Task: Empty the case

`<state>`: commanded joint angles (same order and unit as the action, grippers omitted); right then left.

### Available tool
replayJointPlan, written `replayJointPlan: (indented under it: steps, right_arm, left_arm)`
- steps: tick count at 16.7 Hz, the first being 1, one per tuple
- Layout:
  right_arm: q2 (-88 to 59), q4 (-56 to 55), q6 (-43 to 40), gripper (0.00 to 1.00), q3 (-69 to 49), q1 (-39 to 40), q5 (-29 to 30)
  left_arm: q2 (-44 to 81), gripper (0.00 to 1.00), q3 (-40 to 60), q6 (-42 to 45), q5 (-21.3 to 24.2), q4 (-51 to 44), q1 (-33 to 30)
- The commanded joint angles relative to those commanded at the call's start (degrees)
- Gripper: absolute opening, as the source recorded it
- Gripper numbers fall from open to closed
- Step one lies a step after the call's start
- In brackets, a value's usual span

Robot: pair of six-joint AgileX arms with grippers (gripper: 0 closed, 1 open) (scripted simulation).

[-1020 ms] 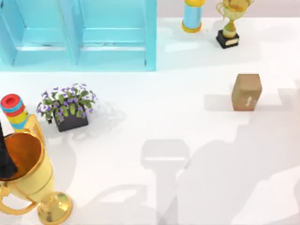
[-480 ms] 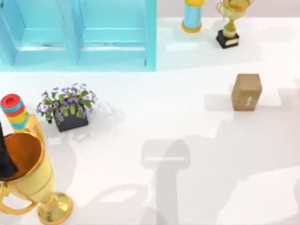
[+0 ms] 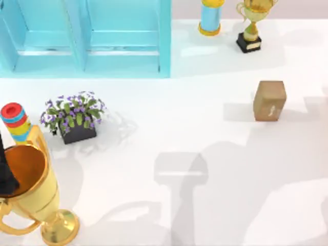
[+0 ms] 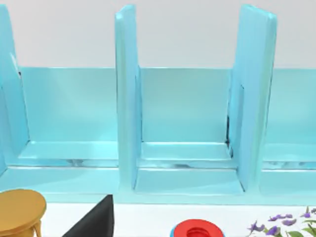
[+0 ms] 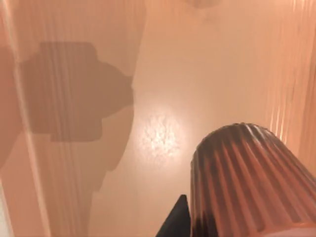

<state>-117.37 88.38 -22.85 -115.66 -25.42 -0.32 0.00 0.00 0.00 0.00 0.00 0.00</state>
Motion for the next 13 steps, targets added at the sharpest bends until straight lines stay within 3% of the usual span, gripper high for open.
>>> replayJointPlan:
  steps: [6, 13]
  right_arm:
    - [-0.6, -3.0, 15.4, 0.00, 4.3, 14.8, 0.3]
    - [-1.2, -12.2, 47.2, 0.00, 15.1, 46.9, 0.3]
  left_arm:
    - [0.0, 1.00, 0.0, 0.0, 0.0, 0.0, 0.0]
    - [0.0, 1.00, 0.0, 0.0, 0.0, 0.0, 0.0]
